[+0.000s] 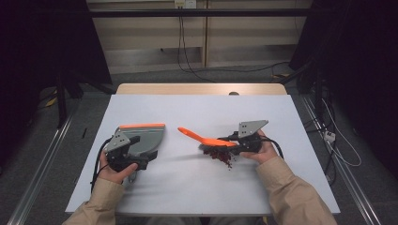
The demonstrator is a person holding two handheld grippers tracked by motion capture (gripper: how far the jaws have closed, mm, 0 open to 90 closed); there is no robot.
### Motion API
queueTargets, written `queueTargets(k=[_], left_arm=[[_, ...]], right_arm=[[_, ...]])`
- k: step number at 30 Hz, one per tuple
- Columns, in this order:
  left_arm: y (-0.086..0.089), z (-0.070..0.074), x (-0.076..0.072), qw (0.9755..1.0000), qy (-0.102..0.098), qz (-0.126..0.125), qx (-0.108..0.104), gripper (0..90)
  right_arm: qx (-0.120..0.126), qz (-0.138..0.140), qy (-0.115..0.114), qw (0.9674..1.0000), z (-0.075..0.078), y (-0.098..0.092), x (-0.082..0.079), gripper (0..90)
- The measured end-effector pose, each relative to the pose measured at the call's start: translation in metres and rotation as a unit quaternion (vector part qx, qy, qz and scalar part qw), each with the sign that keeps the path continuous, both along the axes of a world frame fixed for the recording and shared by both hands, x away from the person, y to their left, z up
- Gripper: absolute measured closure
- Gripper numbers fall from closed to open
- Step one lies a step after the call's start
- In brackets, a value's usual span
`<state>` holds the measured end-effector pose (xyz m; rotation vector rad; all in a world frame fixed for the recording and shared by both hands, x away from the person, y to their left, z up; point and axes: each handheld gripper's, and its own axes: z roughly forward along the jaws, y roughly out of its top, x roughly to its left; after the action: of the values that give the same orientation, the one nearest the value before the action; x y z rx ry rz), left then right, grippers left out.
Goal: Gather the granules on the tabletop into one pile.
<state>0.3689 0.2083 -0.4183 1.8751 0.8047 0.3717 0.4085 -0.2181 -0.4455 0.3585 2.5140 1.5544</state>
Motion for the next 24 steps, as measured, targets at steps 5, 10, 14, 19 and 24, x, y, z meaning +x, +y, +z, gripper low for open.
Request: queueTargets(k=[5,10,14,19,24], left_arm=[[0.0,0.0,0.0,1.0,-0.001,-0.001,0.0,6.4],[-0.001,0.0,0.0,1.0,-0.001,-0.002,0.0,6.4],[-0.001,0.0,0.0,1.0,-0.002,-0.003,0.002,6.4],[-0.002,-0.001,0.001,1.0,0.0,-0.002,0.0,6.4],[-0.002,-0.001,0.001,1.0,0.0,-0.004,-0.001,6.4]], right_arm=[[0.003,-0.004,0.0,1.0,0.0,0.0,-0.003,70.3],[0.003,-0.008,-0.002,1.0,0.001,0.001,-0.005,70.4],[0.007,-0.032,0.007,0.9994,0.001,0.002,-0.002,70.6],[0.018,-0.069,0.018,0.9973,0.001,0.003,0.002,70.8],[0.035,-0.079,0.026,0.9959,0.0,0.005,0.006,70.9]])
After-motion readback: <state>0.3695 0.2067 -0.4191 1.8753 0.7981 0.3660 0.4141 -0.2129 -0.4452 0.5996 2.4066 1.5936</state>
